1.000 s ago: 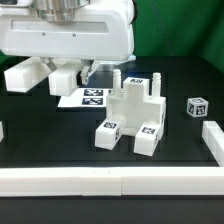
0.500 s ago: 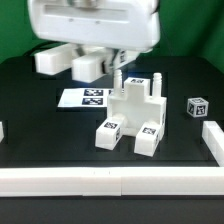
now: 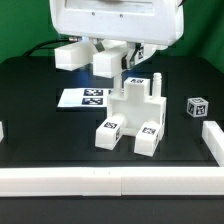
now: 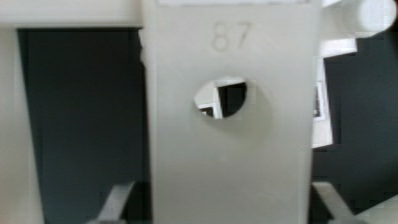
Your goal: Assemble chair
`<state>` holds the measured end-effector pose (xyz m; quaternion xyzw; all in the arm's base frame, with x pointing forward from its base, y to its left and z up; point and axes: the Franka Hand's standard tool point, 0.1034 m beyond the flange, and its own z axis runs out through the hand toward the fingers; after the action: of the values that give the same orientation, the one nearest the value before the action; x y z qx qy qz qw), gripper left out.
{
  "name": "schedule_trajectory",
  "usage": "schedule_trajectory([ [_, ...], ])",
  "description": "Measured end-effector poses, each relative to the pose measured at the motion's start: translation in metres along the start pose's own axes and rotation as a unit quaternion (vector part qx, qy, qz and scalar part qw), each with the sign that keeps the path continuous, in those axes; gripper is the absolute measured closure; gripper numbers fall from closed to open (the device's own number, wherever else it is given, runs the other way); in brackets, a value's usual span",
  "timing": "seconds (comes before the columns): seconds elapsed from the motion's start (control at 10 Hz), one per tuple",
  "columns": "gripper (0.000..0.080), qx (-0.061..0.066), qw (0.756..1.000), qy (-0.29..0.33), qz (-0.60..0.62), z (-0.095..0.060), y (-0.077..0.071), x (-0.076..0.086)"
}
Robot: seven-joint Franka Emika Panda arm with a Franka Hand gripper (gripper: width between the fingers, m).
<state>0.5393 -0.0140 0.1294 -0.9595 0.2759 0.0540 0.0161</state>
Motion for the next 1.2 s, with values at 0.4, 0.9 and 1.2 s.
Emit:
schedule_trajectory([
  [0.4, 0.0511, -0.002, 0.998, 0.006, -0.057, -0.005, -0.029, -0.006],
  [0.9, 0.0511, -0.001, 0.999, 0.013, -0.041, -0.003, -0.044, -0.011],
  [1.2, 0.0511, 0.005, 0.995, 0.026, -0.097, 0.002, -0.058, -0.014],
])
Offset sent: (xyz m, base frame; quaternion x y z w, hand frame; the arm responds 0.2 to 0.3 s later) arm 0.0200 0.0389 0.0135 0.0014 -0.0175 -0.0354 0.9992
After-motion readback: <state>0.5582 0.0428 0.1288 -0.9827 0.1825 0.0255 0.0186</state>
